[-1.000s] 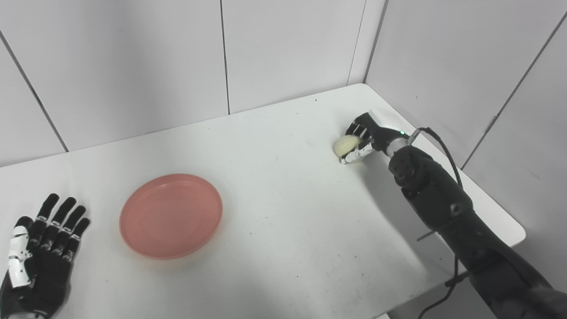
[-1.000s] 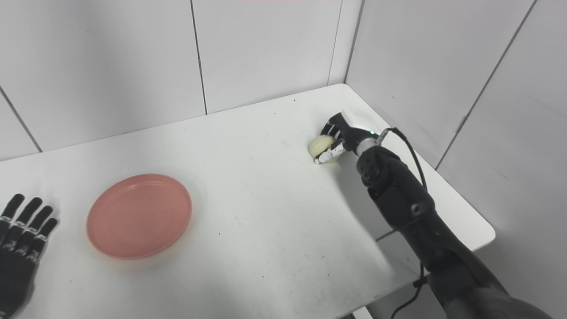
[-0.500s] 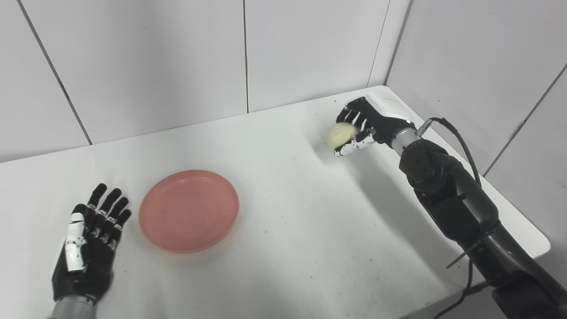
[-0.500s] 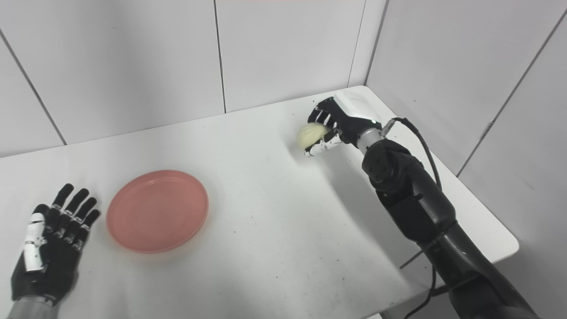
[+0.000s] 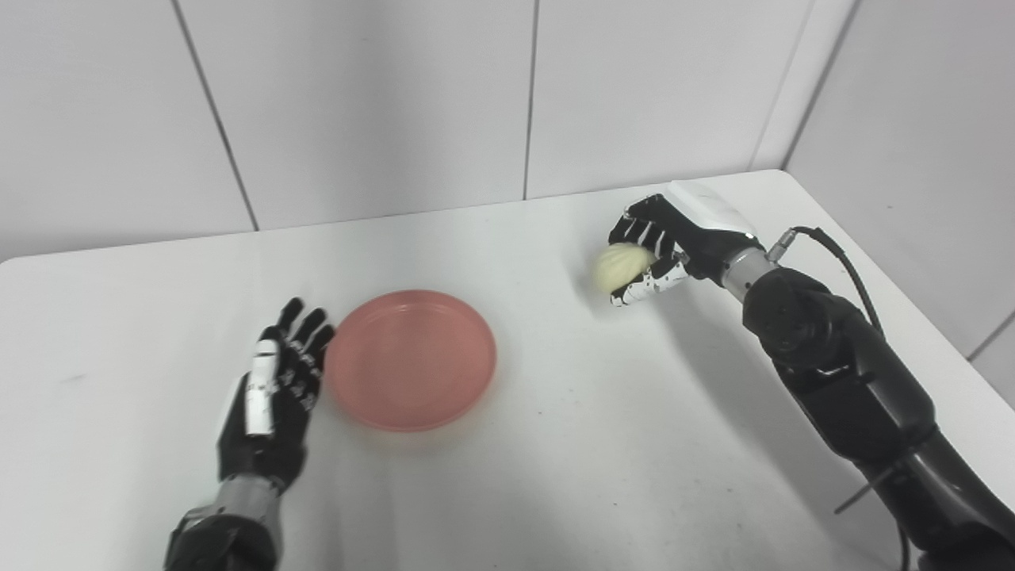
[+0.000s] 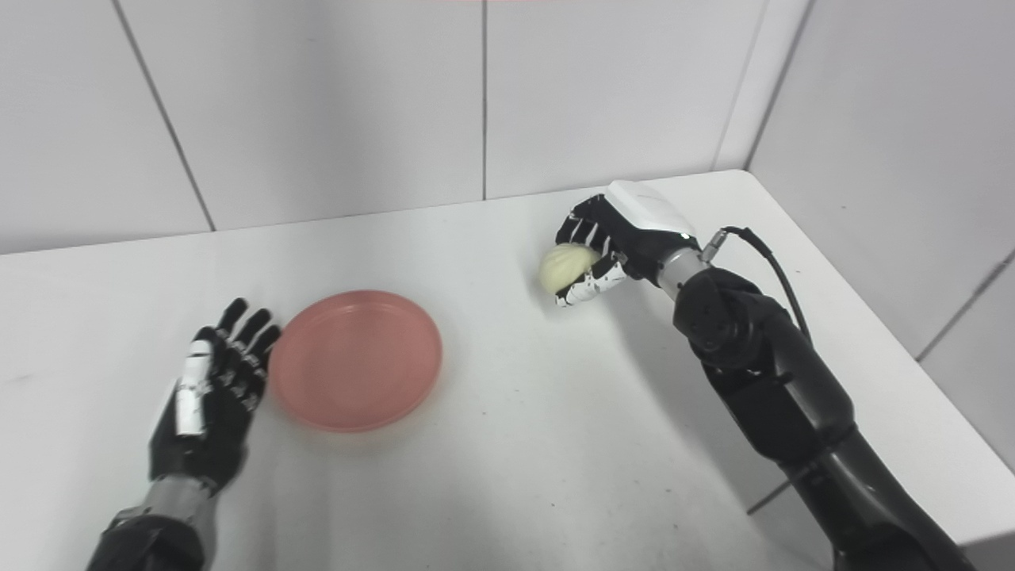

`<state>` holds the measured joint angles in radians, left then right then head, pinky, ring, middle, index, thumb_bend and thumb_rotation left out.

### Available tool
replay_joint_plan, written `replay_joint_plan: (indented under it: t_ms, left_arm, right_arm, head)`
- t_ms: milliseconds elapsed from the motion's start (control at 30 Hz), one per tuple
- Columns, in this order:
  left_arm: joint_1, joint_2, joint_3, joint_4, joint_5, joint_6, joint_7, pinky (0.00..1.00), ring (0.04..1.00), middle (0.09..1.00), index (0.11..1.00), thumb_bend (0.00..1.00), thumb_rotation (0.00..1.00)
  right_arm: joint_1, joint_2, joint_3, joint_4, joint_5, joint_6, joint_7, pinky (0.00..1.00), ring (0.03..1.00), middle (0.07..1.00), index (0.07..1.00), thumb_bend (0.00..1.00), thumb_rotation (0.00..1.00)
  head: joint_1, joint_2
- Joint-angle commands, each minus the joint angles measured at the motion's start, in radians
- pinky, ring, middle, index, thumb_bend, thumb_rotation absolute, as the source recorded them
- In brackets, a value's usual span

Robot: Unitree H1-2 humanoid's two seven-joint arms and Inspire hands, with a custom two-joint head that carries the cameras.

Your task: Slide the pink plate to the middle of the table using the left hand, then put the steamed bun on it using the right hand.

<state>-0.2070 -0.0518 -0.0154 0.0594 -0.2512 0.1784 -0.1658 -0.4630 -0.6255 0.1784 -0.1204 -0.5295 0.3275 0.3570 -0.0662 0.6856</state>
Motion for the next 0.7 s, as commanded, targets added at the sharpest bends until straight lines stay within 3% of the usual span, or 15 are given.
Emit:
replay_joint_plan:
  t_ms: [0, 133, 400, 533, 667]
  left_arm:
    - [0.01, -0.012, -0.011, 0.026, 0.021, 0.03, 0.021, 0.98, 0.938, 0.937, 0.943, 0.34, 1.0]
    - [-0.001, -0.026, -0.017, 0.06, 0.04, 0.015, 0.036, 0.98, 0.933, 0.931, 0.927, 0.35, 1.0]
    - [-0.011, -0.038, -0.024, 0.092, 0.055, -0.014, 0.036, 1.0, 0.941, 0.94, 0.935, 0.36, 1.0]
    - [-0.017, -0.039, -0.027, 0.104, 0.058, -0.017, 0.037, 0.99, 0.939, 0.939, 0.937, 0.38, 1.0]
    - [-0.02, -0.043, -0.026, 0.107, 0.056, -0.014, 0.04, 0.98, 0.933, 0.932, 0.938, 0.38, 1.0]
  right_arm:
    - [-0.069, 0.005, 0.006, -0.053, -0.009, -0.012, 0.014, 0.39, 0.453, 0.512, 0.49, 0.5, 0.13]
    - [-0.118, 0.064, 0.066, -0.065, -0.034, -0.008, 0.05, 0.4, 0.458, 0.52, 0.49, 0.5, 0.12]
    - [-0.151, 0.164, 0.108, -0.079, -0.047, 0.016, 0.089, 0.4, 0.465, 0.517, 0.489, 0.5, 0.12]
    - [-0.172, 0.197, 0.167, -0.084, -0.135, 0.032, 0.116, 0.39, 0.467, 0.531, 0.491, 0.5, 0.12]
    - [-0.166, 0.246, 0.164, -0.024, -0.088, -0.029, 0.093, 0.39, 0.474, 0.538, 0.49, 0.5, 0.12]
  head:
    - [0.002, -0.001]
    - [0.048, 0.009]
    - [0.075, 0.023]
    - [0.086, 0.028]
    - [0.09, 0.033]
